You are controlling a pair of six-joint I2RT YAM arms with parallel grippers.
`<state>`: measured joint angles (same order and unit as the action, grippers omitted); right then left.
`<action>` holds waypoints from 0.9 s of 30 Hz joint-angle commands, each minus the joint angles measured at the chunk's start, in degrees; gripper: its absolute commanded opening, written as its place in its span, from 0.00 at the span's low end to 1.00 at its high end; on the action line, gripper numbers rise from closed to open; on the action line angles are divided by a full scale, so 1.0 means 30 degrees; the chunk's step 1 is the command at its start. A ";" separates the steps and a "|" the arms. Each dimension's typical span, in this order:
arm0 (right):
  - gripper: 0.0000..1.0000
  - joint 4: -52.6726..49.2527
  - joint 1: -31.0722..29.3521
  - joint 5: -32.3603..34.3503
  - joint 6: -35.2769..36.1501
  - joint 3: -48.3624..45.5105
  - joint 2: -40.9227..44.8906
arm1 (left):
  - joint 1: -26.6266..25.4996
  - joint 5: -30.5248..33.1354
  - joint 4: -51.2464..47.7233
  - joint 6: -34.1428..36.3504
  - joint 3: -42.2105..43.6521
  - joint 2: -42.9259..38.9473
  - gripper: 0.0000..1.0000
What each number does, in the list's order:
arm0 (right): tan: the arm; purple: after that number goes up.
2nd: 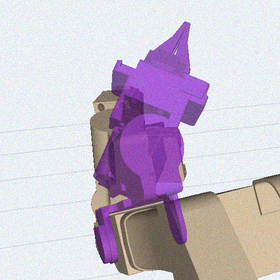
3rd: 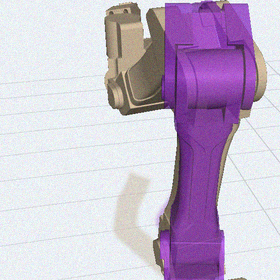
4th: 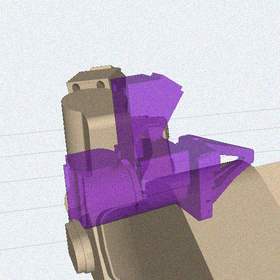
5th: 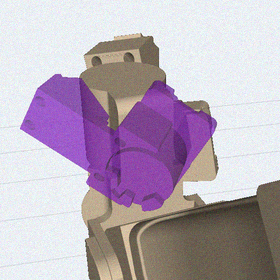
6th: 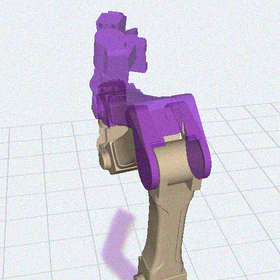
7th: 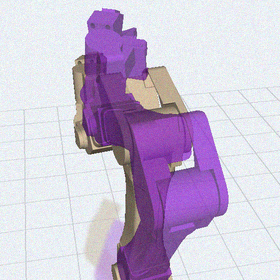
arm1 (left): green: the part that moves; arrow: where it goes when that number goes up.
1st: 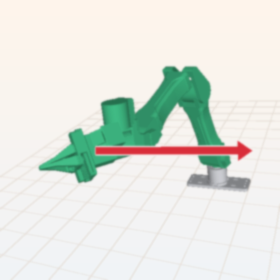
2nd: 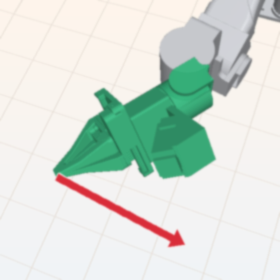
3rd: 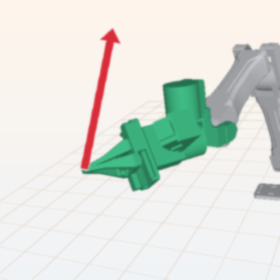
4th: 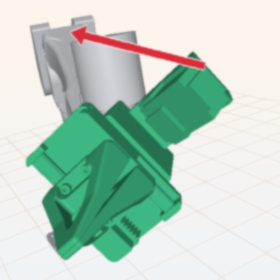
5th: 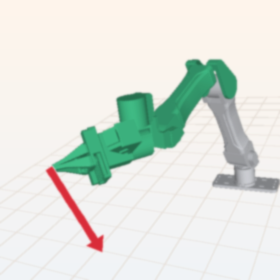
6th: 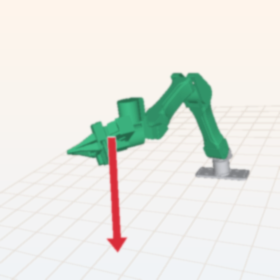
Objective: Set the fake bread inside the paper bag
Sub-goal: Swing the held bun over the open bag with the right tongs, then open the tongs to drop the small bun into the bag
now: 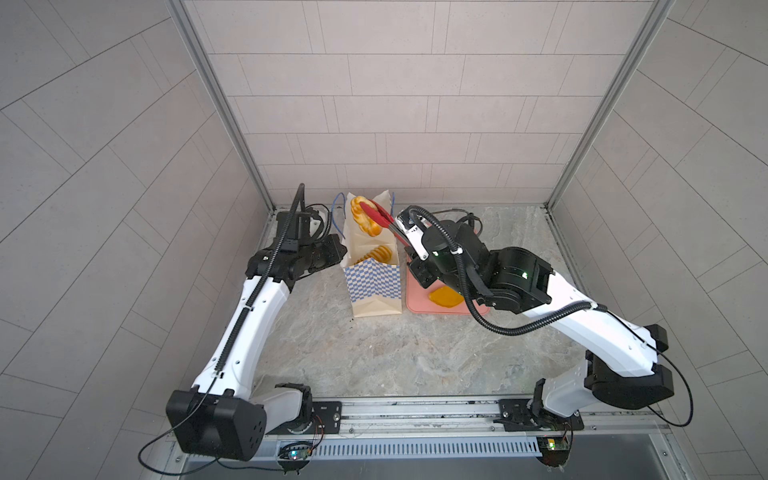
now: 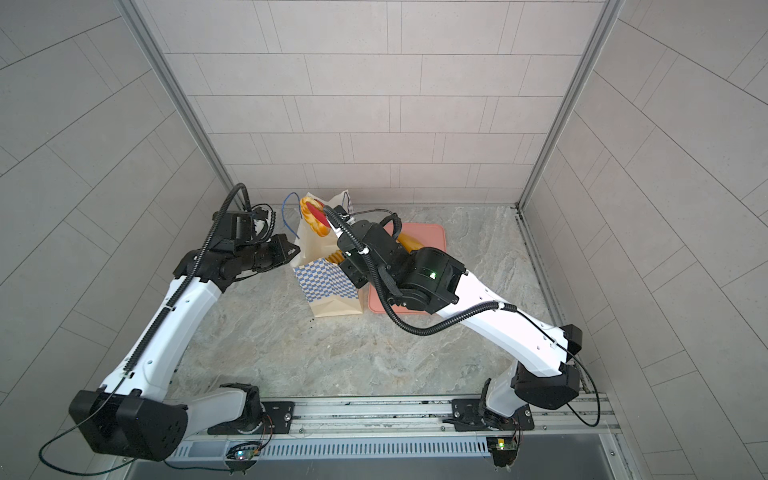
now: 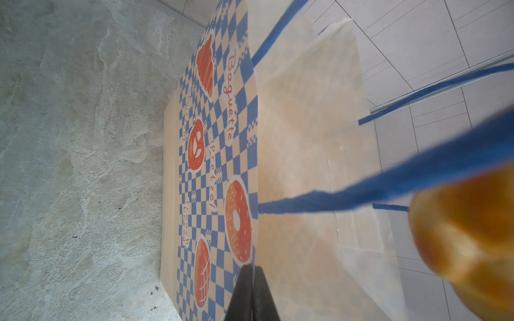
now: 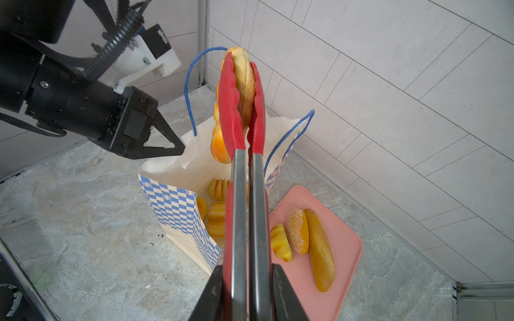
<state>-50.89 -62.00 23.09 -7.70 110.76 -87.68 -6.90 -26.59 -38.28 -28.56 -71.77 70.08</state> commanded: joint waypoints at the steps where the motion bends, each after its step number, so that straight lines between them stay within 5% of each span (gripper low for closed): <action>1: 0.28 0.0249 -0.0183 0.0728 0.0173 0.0200 0.0019 | -0.0093 -0.0043 0.0167 0.0048 0.0015 -0.0282 0.00; 27: 0.43 0.0637 -0.0252 0.0660 0.0236 0.0151 0.0248 | -0.0102 -0.0025 0.0204 0.0083 0.0067 -0.0340 0.00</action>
<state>-50.81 -62.37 23.64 -7.46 110.72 -88.40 -6.90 -26.59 -38.28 -28.56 -71.75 70.08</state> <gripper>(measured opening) 0.430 0.060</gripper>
